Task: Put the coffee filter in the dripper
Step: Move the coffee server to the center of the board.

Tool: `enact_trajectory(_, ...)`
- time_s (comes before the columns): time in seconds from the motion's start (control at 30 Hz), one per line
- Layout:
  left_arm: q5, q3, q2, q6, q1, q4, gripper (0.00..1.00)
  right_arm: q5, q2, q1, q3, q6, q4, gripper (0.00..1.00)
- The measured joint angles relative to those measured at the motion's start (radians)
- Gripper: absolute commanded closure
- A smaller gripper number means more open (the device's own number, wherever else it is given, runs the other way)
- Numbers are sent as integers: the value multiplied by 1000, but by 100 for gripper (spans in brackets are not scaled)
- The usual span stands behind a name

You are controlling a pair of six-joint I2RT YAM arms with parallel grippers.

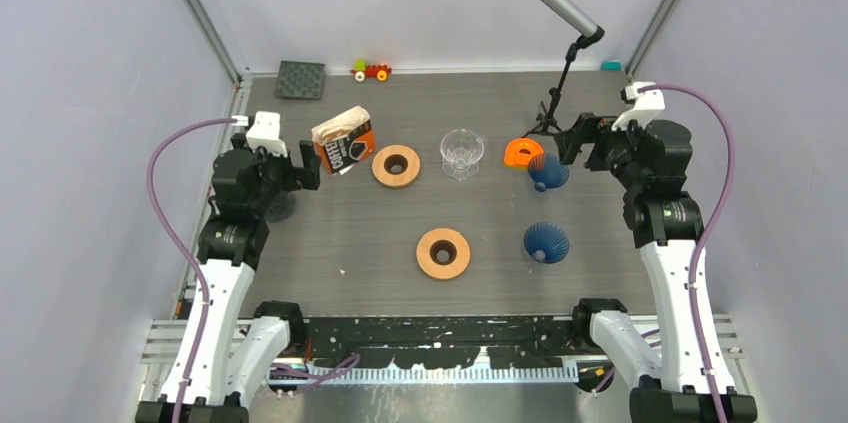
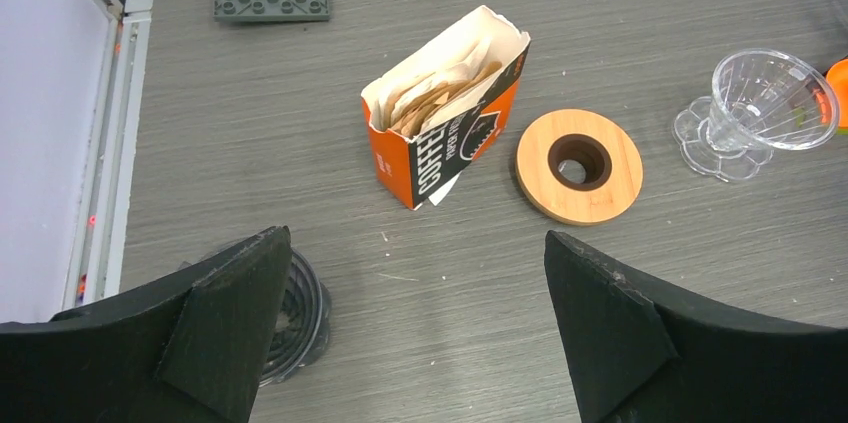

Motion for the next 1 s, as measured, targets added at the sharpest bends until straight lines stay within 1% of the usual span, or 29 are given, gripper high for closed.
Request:
enact_trajectory(0.37,-4,0,-13,14,15,-24,0,-2,-2,0,-2,-7,-2,3)
enact_trajectory(0.77,-18,39,-42,93,31,-75,0,-19,-10,0,-24,-48,-2,3)
enact_trajectory(0.93,-32,76,18,171,31,-165,0,-36,-8,0,-37,-60,-5,3)
enact_trajectory(1.0,-54,89,62,205,31,-216,4,-49,-8,0,-37,-66,-5,3)
